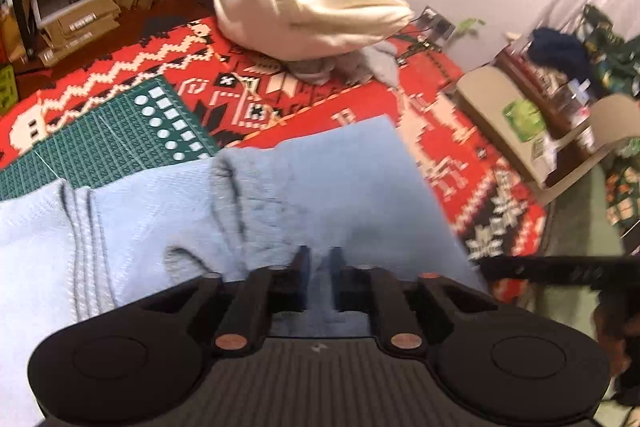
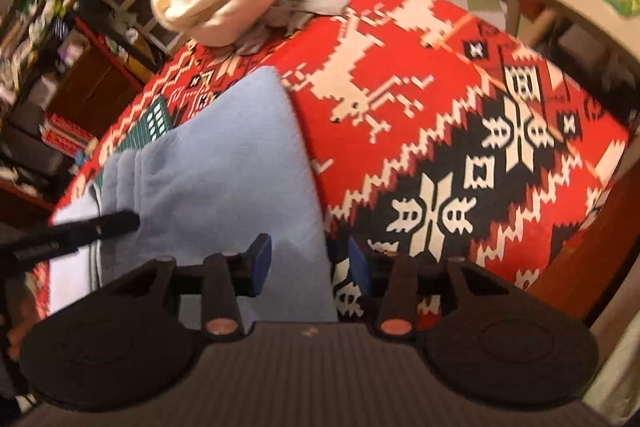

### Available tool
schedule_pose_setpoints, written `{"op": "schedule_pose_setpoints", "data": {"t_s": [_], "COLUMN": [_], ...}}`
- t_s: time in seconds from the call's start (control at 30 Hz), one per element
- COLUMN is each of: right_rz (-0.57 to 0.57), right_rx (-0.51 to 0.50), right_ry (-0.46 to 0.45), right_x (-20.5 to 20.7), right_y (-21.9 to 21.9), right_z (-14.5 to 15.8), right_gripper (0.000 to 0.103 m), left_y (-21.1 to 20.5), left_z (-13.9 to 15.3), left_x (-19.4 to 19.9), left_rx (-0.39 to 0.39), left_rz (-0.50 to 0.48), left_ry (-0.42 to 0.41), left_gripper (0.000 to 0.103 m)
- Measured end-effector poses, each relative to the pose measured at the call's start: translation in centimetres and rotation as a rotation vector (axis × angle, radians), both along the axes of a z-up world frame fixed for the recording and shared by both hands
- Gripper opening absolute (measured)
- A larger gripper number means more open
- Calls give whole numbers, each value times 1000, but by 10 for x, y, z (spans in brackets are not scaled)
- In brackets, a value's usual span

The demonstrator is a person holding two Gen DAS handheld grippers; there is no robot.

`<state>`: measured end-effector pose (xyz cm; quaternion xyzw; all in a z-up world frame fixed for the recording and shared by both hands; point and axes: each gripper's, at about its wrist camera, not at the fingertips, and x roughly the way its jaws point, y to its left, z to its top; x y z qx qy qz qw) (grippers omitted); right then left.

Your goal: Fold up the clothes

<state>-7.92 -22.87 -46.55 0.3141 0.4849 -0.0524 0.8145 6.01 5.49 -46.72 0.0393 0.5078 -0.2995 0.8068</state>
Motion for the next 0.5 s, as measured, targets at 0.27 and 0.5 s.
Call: {"op": "schedule_pose_setpoints", "data": {"t_s": [0.27, 0.5], "right_rz": [12, 2], "right_rx": [219, 296], "right_ry": [-14, -53], "right_x": [18, 31], "right_y": [-19, -23], "right_z": [-47, -62], "right_gripper": [51, 45], "left_y": [6, 8], "left_z": [-12, -13], "left_x": [-1, -1], "left_rx": [29, 8], "left_rz": [18, 55], "left_ry": [-17, -4], "left_gripper": [3, 3]}}
